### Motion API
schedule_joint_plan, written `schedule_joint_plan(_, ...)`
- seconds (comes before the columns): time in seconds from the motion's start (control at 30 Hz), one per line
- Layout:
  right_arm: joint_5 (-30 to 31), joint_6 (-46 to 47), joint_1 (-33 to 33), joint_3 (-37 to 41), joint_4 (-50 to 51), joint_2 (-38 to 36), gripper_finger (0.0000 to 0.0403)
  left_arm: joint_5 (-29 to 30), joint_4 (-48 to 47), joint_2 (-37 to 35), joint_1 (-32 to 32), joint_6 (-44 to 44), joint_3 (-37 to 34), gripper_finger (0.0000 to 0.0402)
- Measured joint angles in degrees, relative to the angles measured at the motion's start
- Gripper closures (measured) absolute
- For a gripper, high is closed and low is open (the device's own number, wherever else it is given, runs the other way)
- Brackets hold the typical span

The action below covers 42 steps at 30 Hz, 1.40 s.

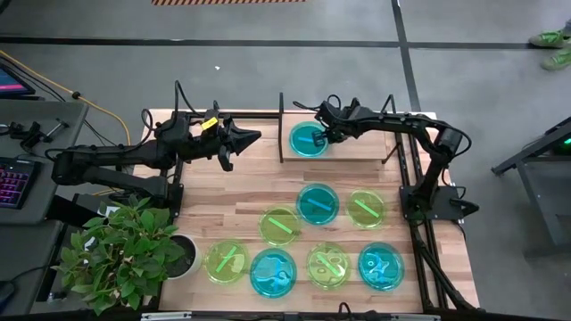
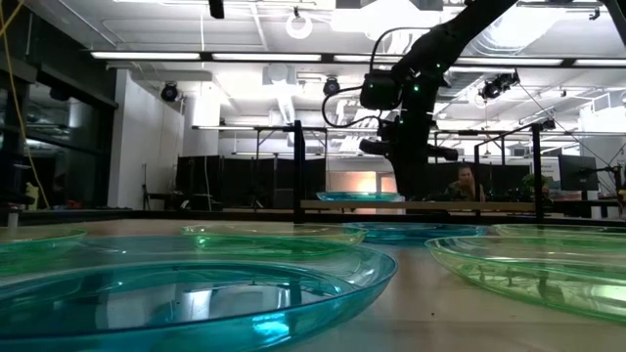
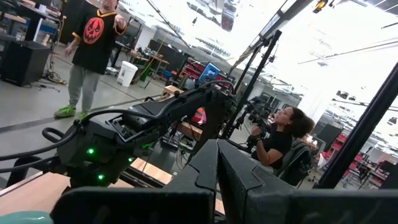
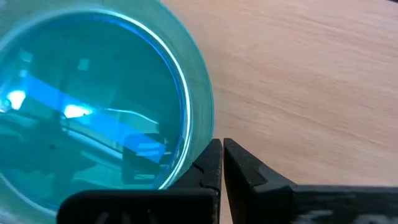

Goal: Place and stack plates onto a shelf
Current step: Adjust the blue plate on the shelf, then put the top right green plate on the shelf

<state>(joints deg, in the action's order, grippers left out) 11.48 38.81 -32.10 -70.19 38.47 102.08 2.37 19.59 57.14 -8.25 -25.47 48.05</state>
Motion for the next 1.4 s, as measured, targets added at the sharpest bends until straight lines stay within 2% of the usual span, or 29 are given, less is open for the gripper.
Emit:
schedule_joint_plan(0.67,-3.37,4.23,0.03,-0.02,-5.78,-0.01,0.0403,0.0,-0.02,0.0,0.0,0.05,0.0,0.0402)
schedule_joint_plan(0.83,-3.16,2.07,0.0,-0.02,-5.32,-0.58,0.0403,-0.02,-0.02,0.0,0.0,0.05,0.0,0.0401)
schedule_joint_plan(0.97,-2.62,-4.71,0.03,-0.11,-2.95,-5.28,0.0403,-0.02,-0.02,0.0,0.01,0.05,0.0,0.0402)
schedule_joint_plan(1.17,-4.82,-17.68,4.51,-0.13,9.69,-16.01,0.0403,-0.02,-0.09,0.0,0.02,0.04,0.0,0.0402)
schedule_joint_plan(1.3,-6.05,-18.13,10.65,3.65,12.0,-24.44,0.0403,0.0,-0.13,0.0,0.02,0.04,0.0,0.0401)
schedule_joint_plan(1.4,-8.86,-12.54,15.93,9.95,8.57,-31.22,0.0403,0.35,-0.13,0.0,0.02,0.06,0.0,0.0401)
